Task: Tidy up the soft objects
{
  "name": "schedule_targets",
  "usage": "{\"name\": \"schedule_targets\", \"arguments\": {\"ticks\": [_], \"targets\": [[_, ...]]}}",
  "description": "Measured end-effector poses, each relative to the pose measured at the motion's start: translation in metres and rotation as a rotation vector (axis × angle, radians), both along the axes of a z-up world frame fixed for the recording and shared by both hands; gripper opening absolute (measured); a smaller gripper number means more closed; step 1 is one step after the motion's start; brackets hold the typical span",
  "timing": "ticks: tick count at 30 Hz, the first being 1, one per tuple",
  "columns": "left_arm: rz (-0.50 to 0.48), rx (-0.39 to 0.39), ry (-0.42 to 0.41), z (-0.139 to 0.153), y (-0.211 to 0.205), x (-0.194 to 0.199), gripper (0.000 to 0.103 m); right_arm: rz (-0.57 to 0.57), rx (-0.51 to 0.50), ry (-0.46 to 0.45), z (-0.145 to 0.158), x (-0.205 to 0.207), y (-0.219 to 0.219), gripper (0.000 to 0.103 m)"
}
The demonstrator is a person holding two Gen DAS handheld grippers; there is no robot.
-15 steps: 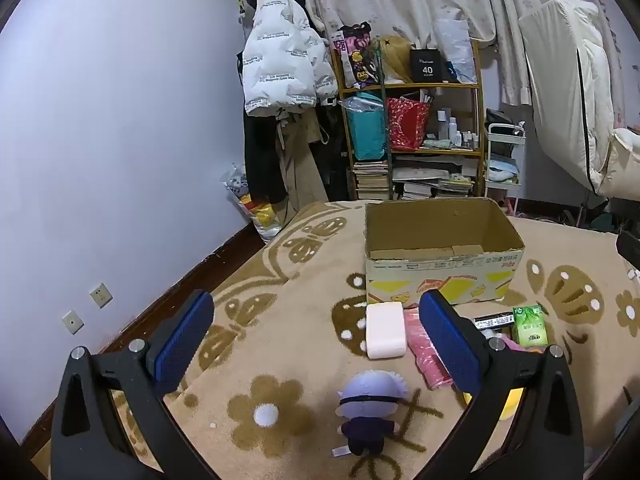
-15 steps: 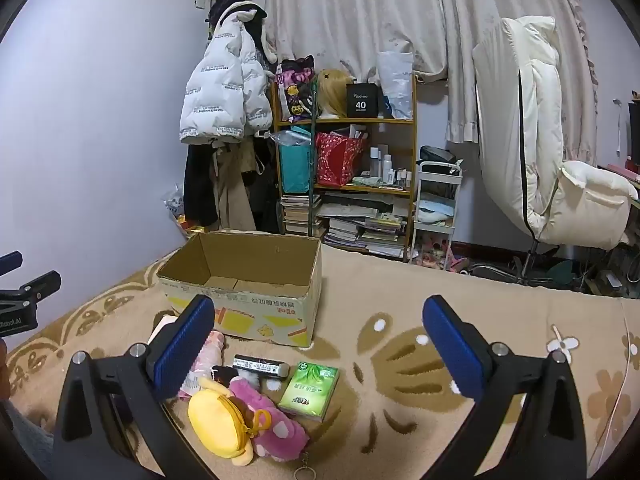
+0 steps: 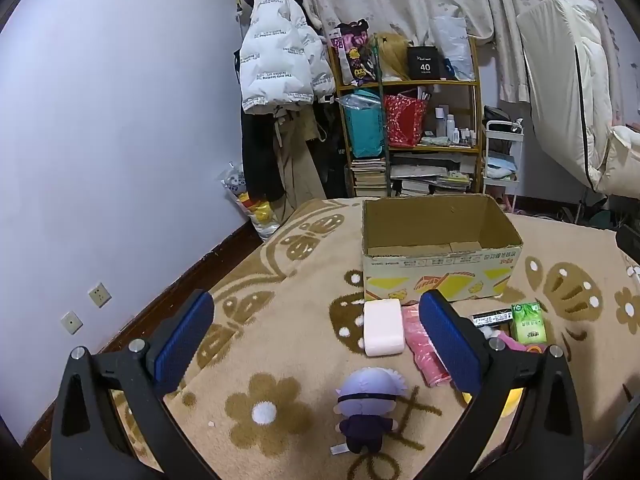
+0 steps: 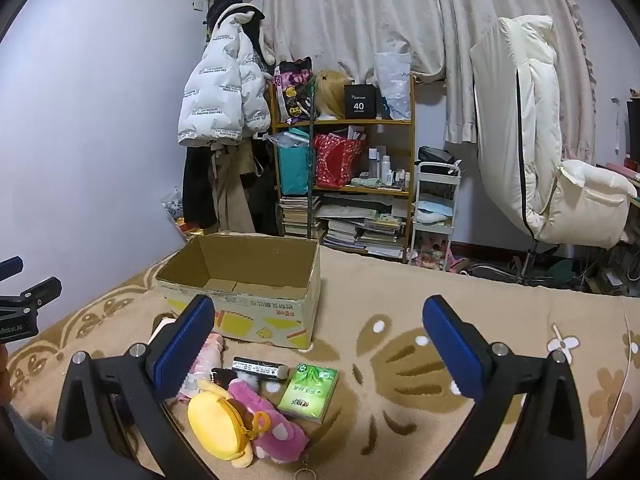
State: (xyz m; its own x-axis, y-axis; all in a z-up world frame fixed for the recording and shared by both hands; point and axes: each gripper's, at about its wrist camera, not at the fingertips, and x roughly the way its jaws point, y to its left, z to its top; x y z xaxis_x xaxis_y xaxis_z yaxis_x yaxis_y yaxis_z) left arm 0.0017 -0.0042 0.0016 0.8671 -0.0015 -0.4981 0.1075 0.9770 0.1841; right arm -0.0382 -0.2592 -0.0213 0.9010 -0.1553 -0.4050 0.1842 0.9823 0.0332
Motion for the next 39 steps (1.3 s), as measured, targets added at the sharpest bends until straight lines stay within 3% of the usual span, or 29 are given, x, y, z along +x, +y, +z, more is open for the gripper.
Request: {"name": "schedule_targets", "arguments": {"ticks": [39], "targets": [[0.004, -0.001, -0.005, -0.0051, 0.0029, -0.0001, 0.101, 0.003, 0.009, -0.007, 0.0035, -0.0022, -0.0018, 0.103]]}}
